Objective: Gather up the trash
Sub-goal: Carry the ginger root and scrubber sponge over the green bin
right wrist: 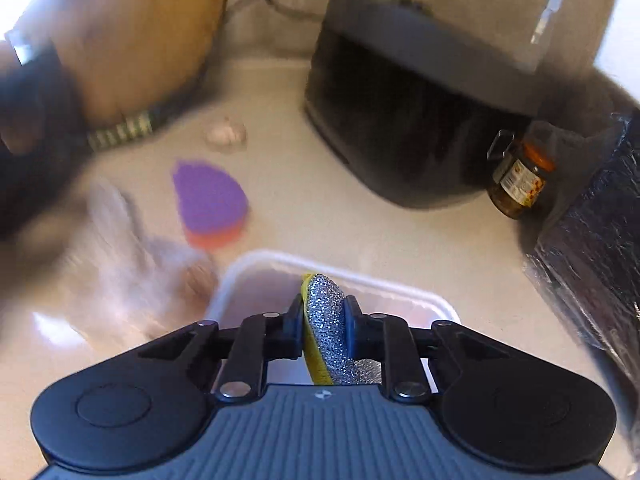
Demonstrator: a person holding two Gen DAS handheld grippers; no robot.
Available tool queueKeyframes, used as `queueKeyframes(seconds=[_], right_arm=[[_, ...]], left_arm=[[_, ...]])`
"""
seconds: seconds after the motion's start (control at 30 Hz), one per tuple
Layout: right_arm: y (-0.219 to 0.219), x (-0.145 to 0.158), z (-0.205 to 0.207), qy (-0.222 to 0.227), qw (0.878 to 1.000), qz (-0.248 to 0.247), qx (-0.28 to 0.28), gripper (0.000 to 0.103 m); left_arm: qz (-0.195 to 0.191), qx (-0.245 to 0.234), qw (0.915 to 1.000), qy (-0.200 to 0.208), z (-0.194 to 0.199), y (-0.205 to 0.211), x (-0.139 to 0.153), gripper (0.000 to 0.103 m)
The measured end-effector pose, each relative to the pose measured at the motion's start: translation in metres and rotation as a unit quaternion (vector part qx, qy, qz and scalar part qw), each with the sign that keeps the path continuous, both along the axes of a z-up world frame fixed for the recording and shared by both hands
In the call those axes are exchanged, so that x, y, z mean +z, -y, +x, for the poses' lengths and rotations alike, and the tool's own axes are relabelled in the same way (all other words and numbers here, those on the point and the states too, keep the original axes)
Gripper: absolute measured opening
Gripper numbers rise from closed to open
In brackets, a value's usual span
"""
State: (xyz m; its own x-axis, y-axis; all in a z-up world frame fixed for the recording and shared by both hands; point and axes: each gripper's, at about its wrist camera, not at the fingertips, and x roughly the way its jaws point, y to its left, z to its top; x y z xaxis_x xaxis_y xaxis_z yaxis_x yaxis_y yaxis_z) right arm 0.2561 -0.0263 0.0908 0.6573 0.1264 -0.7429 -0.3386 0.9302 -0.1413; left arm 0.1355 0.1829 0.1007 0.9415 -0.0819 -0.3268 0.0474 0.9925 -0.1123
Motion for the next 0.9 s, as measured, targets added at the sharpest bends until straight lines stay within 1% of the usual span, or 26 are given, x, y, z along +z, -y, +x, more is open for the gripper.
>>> queueKeyframes(seconds=[0.1,0.2,0.33,0.43,0.5,0.57,0.67,0.77,0.9], right_arm=[[0.002,0.022,-0.018,0.017,0.999,0.043,0.012,0.018],[0.013,0.041,-0.046,0.032,0.995,0.089,0.029,0.018],[0.031,0.053,-0.092,0.053,0.989,0.125,0.056,0.019],[0.053,0.054,-0.126,0.061,0.985,0.149,0.064,0.019],[0.070,0.049,-0.147,0.071,0.984,0.152,0.061,0.019],[0.086,0.039,-0.165,0.076,0.984,0.148,0.056,0.019],[0.116,0.017,-0.184,0.066,0.985,0.155,0.039,0.019],[0.147,-0.007,-0.197,0.055,0.985,0.164,0.012,0.019],[0.185,-0.046,-0.207,0.035,0.985,0.165,-0.023,0.019]], left_arm=[[0.004,-0.021,0.9996,-0.018,-0.009,0.012,-0.005,0.043],[0.009,-0.050,0.9982,-0.032,-0.019,0.032,-0.011,0.043],[0.026,-0.096,0.9941,-0.043,-0.038,0.069,-0.019,0.043],[0.031,-0.133,0.9881,-0.070,-0.051,0.101,-0.027,0.043],[0.034,-0.160,0.9827,-0.086,-0.058,0.124,-0.035,0.043],[0.046,-0.181,0.9779,-0.094,-0.065,0.148,-0.045,0.043],[0.063,-0.211,0.9684,-0.117,-0.073,0.184,-0.067,0.043],[0.079,-0.247,0.9538,-0.151,-0.077,0.222,-0.094,0.043],[0.097,-0.282,0.9335,-0.199,-0.077,0.266,-0.131,0.043]])
